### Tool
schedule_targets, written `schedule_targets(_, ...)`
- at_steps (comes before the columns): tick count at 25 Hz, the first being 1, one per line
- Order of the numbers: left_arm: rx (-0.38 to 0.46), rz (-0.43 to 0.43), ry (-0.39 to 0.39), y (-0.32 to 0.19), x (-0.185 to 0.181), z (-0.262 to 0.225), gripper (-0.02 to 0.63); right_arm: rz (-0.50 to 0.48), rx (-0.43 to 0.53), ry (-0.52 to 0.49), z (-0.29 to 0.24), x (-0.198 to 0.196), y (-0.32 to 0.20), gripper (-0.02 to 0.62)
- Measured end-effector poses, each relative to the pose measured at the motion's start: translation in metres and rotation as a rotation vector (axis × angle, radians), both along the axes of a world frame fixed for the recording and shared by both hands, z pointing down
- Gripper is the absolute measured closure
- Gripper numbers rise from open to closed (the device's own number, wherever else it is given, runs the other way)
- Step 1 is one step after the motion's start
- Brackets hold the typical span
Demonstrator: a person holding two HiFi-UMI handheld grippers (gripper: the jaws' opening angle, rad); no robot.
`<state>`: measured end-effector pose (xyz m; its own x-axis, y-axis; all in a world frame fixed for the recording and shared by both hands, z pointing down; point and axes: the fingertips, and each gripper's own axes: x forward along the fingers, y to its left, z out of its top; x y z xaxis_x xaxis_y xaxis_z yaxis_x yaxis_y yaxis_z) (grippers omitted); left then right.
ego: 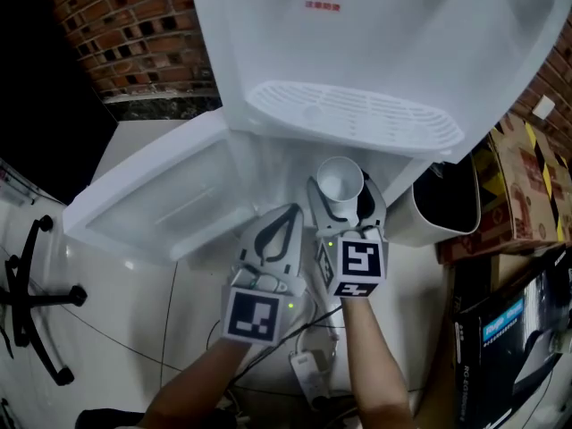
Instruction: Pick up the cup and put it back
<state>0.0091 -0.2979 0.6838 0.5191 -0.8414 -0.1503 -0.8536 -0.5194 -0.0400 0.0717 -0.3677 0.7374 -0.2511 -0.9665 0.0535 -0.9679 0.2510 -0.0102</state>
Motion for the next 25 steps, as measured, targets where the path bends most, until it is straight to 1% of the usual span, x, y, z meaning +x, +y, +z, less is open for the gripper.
schedule_targets(2, -0.015, -0.005, 0.002, 0.0, -0.002, 0.004, 0.603, -0.003, -0.024, -0.01, 0.022, 0.001, -0.014, 0.245)
schedule_targets(4, -0.024, -0.009, -0.005, 0.0, -0.004, 0.008, 0.603, -0.002, -0.037, 0.01, 0.04, 0.001, -0.026, 0.245)
schedule_targets(7, -0.032, -0.014, -0.008, 0.001, -0.006, 0.016, 0.603, 0.006, -0.039, 0.021, 0.056, 0.002, -0.039, 0.245)
schedule_targets(11, -0.057, -0.013, -0.007, 0.002, -0.005, 0.024, 0.603, 0.013, -0.075, 0.026, 0.08, 0.007, -0.052, 0.245)
schedule_targets(14, -0.065, -0.007, -0.029, 0.001, -0.005, 0.028, 0.603, 0.02, -0.097, 0.03, 0.094, 0.01, -0.061, 0.245)
schedule_targets(16, -0.064, -0.009, -0.039, 0.0, -0.006, 0.031, 0.603, 0.02, -0.09, 0.028, 0.096, 0.01, -0.066, 0.244)
schedule_targets(20, -0.074, -0.015, -0.036, -0.002, -0.009, 0.037, 0.603, 0.011, -0.093, 0.052, 0.105, 0.008, -0.074, 0.243)
schedule_targets(25, -0.084, -0.023, -0.04, -0.003, -0.014, 0.042, 0.603, 0.024, -0.11, 0.037, 0.117, 0.005, -0.074, 0.238)
